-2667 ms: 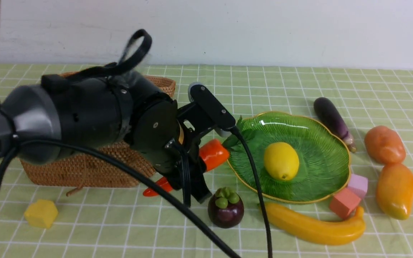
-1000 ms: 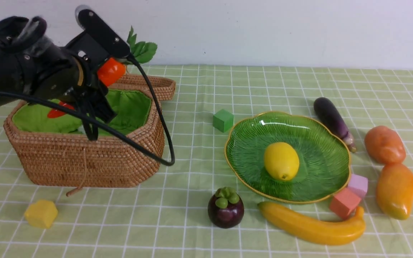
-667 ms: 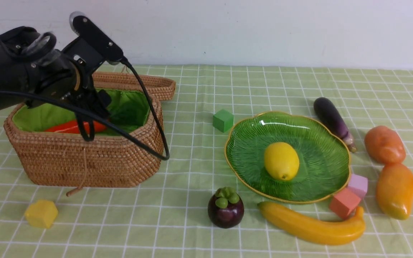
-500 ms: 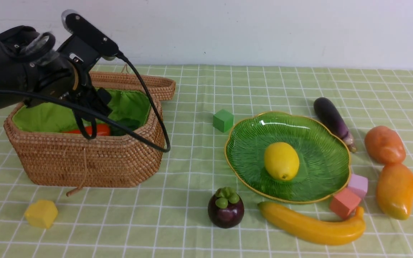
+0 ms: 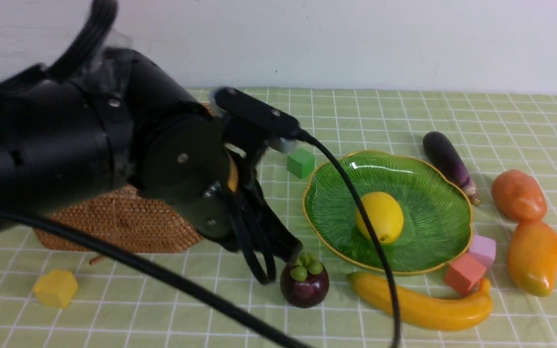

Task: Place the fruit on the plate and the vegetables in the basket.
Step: Grab a mangosteen with your left arm and put it on the plate on the right

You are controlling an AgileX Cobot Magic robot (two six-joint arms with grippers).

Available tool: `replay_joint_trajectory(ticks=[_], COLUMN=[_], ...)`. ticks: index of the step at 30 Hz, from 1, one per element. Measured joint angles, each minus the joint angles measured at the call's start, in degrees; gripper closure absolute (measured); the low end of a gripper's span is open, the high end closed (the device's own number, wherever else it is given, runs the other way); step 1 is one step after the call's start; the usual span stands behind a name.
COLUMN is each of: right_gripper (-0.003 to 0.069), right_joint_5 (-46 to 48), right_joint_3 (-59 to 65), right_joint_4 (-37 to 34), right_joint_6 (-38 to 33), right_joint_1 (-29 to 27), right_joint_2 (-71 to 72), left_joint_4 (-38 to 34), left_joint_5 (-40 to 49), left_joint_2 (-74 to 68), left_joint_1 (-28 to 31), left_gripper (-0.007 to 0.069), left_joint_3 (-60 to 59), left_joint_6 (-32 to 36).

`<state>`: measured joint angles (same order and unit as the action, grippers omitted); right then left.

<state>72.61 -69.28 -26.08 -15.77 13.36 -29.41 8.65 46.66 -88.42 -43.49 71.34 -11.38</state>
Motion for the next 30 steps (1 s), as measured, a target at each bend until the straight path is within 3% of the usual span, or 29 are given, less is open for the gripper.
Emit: replay_joint_trajectory(ticks=[4,11,12,14,16,22,30], right_gripper=[0.0425,0.0423,0.0424,0.0424,0.0424,0.0424,0.0424], right_joint_5=[0.00,0.00,0.00,0.00,0.00,0.00,0.00], right_joint_3=[0.00,0.00,0.00,0.00,0.00,0.00,0.00], right_joint_4=[2.47,3.13,3.13,3.35,3.40,3.52,4.32], right_joint_6=[1.71,2.02,2.02,2.02,2.02,2.02,2.02], right_joint_1=[0.00,0.00,0.00,0.00,0.00,0.00,0.00], right_joint_2=[0.19,0.91,0.91,0.95,0.95,0.95,1.02], left_joint_4=[-6.24,-7.41,-7.34,-5.42,-2.53,3.41,8.41], left_joint_5=[-1.81,-11.59,-11.91,-15.72,-18.52,-20.00,-21.85], left_joint_2=[-3.45,-9.71,-9.71,-11.38,-12.80,-15.47,-20.57], left_joint_1=[-3.15,-3.49,-3.49,-3.49,-3.49,-3.49,-3.49], left_gripper=[0.0554,0.0155,0.0144,0.0018,-0.0030,-0.0015,0.0086], left_joint_3=[0.00,0.00,0.00,0.00,0.00,0.00,0.18], left_joint_6=[8.34,13.32,13.32,13.39,13.44,11.38,7.33])
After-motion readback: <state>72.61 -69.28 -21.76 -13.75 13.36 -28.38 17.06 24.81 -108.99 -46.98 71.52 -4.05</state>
